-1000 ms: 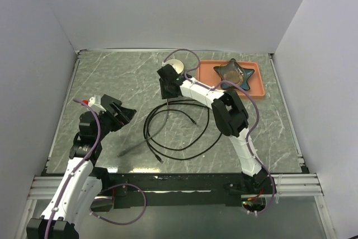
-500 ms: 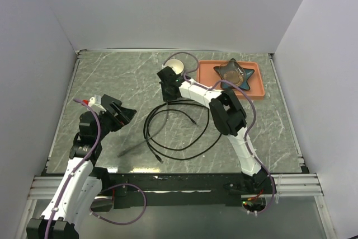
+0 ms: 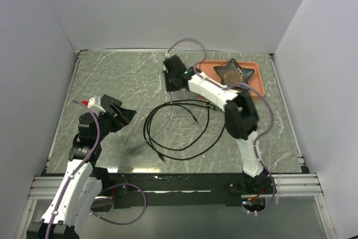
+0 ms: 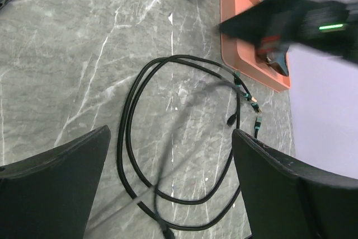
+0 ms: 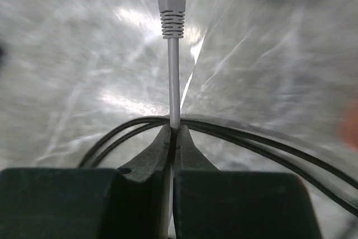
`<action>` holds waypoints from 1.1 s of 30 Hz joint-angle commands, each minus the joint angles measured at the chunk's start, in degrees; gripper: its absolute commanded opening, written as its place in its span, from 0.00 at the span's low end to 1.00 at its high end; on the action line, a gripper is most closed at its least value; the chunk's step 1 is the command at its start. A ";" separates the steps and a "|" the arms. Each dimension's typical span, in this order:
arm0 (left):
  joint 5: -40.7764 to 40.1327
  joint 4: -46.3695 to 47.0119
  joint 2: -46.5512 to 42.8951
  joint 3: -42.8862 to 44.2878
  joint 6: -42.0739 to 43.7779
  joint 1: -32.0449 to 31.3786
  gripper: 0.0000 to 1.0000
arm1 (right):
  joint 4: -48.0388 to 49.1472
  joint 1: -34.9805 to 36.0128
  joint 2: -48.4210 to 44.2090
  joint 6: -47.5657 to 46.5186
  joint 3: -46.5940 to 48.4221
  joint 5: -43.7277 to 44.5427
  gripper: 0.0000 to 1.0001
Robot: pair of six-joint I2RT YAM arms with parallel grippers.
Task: Insert the plug into the switch port
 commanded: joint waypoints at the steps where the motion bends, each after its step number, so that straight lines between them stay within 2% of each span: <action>1: -0.03 -0.98 -1.37 1.90 0.67 0.01 0.96 | 1.45 -0.64 -19.49 -5.43 2.42 11.39 0.00; 6: -0.03 -1.42 -2.25 2.08 0.76 0.01 0.96 | 7.14 -1.08 -33.11 -12.96 -1.43 28.44 0.00; 9: 0.23 -1.07 -2.34 1.99 0.41 0.01 0.96 | 19.70 -1.08 -41.63 -19.99 -9.32 35.11 0.00; 10: 0.40 -0.90 -2.51 1.90 0.32 0.01 0.96 | 26.52 -1.17 -43.57 -21.24 -11.45 35.93 0.00; 11: 0.41 -0.55 -2.34 1.81 0.06 0.01 0.96 | 29.37 -1.08 -47.16 -23.52 -13.21 36.28 0.00; 15: 0.58 -0.55 -2.34 1.81 -0.03 0.01 0.96 | 36.60 -1.08 -53.68 -26.71 -21.20 35.50 0.00; 18: 0.58 -0.46 -2.25 1.81 -0.03 0.01 0.96 | 33.63 -1.08 -56.94 -23.64 -24.03 29.54 0.00; 20: 0.58 -0.46 -2.25 1.72 -0.12 0.01 0.96 | 29.08 -0.73 -58.35 -23.62 -25.00 20.32 0.00; 25: 1.55 1.64 -1.99 0.50 -0.55 0.01 0.96 | 24.31 3.39 -59.15 -26.70 -32.99 12.31 0.00; 29: 3.30 4.98 -1.11 -0.91 -0.91 0.01 0.96 | 19.65 6.39 -56.26 -27.58 -38.18 5.98 0.00; 33: 7.34 9.99 -0.05 -2.67 -1.43 0.01 0.96 | 16.74 9.11 -50.81 -29.15 -41.87 -8.75 0.00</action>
